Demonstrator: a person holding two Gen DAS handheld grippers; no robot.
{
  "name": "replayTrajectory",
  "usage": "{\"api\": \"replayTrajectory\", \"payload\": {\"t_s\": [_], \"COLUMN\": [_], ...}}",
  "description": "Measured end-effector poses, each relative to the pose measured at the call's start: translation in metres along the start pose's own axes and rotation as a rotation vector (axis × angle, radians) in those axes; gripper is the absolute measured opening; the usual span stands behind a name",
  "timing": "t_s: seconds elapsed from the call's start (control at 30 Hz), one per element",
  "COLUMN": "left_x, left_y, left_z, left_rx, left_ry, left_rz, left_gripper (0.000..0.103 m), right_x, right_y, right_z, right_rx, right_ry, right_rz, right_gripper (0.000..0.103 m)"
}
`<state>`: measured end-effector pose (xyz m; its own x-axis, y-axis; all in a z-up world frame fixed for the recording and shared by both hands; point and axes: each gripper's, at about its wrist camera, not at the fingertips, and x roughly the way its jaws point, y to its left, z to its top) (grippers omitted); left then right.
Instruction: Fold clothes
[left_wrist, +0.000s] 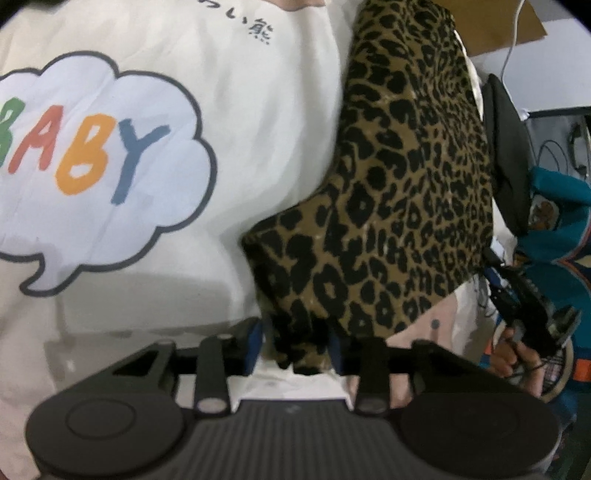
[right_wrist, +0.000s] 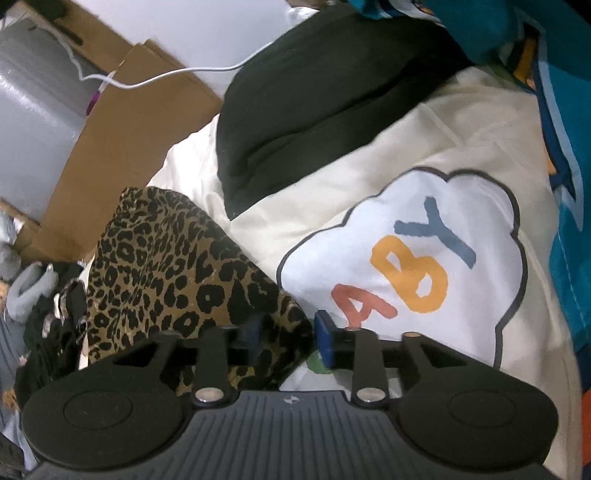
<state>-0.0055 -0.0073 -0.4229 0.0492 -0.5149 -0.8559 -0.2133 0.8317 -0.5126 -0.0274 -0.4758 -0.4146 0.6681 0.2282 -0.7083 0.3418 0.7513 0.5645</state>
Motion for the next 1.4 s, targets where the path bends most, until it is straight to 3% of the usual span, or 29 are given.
{"api": "replayTrajectory", "payload": {"t_s": [0.47, 0.53, 0.6, 0.63, 0.77, 0.93, 1.4], "left_x": [0.015, 0.016, 0.017, 0.018, 0.017, 0.006, -0.039], "left_y": [0.001, -0.001, -0.001, 0.001, -0.012, -0.024, -0.039], "left_z": [-0.004, -0.006, -0.007, -0.006, -0.002, 0.010, 0.017], "left_rx": [0.019, 0.047, 0.061, 0.054, 0.121, 0.183, 0.245], "left_ry": [-0.045, -0.052, -0.049, -0.038, -0.005, 0.017, 0.003], "left_rz": [0.000, 0.015, 0.033, 0.028, 0.069, 0.087, 0.130], "left_gripper": [0.047, 0.042, 0.023, 0.008, 0.005, 0.005, 0.005], "right_x": [0.011, 0.012, 0.012, 0.012, 0.009, -0.001, -0.031], "right_y": [0.007, 0.010, 0.012, 0.013, 0.019, 0.026, 0.025], "right_z": [0.011, 0.011, 0.012, 0.012, 0.013, 0.017, 0.006], "right_rx": [-0.096, -0.118, -0.132, -0.135, -0.134, -0.110, 0.057], "right_ry": [0.050, 0.060, 0.077, 0.084, 0.097, 0.087, 0.122], "right_rz": [-0.023, -0.036, -0.056, -0.061, -0.079, -0.097, -0.007], "right_gripper": [0.044, 0.038, 0.020, 0.014, 0.006, 0.005, 0.004]}}
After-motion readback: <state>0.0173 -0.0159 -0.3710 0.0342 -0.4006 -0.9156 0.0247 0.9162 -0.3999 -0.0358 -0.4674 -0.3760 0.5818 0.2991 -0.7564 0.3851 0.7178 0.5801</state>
